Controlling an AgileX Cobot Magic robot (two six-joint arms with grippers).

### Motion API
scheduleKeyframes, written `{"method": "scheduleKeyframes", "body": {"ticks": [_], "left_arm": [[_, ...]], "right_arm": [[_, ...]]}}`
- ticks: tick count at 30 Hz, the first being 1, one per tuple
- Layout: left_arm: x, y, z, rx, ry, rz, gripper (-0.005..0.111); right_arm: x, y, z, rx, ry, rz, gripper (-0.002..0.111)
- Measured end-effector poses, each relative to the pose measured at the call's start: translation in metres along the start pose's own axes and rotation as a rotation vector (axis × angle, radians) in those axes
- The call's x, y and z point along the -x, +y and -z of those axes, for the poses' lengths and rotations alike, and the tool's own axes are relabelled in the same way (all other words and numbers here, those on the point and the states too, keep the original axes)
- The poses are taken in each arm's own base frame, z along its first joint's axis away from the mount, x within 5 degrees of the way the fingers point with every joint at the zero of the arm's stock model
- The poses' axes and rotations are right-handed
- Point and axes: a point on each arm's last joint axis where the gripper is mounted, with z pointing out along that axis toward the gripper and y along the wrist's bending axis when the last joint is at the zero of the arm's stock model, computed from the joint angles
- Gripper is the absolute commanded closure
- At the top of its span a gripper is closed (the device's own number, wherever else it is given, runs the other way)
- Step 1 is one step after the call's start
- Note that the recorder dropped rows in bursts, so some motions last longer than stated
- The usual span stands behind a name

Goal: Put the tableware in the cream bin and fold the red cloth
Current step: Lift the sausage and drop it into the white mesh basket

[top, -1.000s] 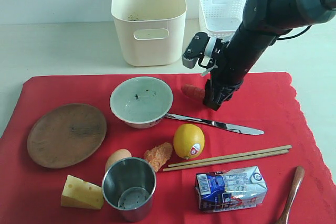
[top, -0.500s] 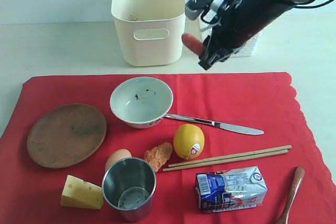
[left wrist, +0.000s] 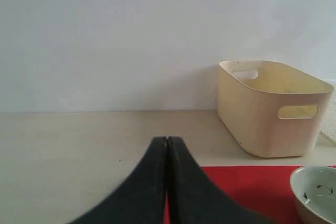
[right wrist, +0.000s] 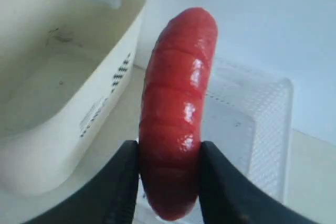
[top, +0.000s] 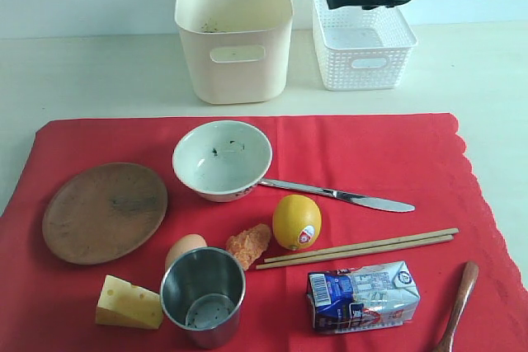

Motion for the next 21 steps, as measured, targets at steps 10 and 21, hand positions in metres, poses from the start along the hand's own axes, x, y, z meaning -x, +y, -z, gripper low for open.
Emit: {"method": "scheduleKeyframes", "body": {"ticks": [10,21], "left_arm": [[0.000,0.000,0.000,0.000,0.000,0.000,0.105],[0.000,0.000,0.000,0.000,0.000,0.000,0.105]], "right_arm": [[-0.024,-0.013,-0.050,-0.038,0.041,-0.102,0.108],[-0.045,-0.012,-0.077,-0.049,0.072,-0.150,0.079]]}}
